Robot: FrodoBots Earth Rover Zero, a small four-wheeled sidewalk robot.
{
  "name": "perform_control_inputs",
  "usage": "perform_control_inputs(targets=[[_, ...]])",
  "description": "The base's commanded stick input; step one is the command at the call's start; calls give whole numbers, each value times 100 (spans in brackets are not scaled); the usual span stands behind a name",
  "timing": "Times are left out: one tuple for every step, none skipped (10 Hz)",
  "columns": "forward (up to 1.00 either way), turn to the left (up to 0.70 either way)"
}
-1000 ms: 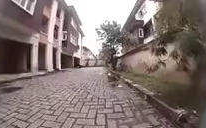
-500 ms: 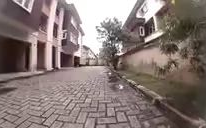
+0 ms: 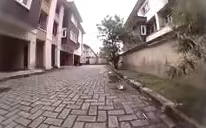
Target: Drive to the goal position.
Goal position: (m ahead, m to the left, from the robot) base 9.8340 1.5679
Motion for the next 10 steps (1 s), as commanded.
perform_control_inputs(targets=[[50,0],[50,0],[50,0],[50,0],[50,0],[50,0],[50,0],[50,0],[50,0],[50,0]])
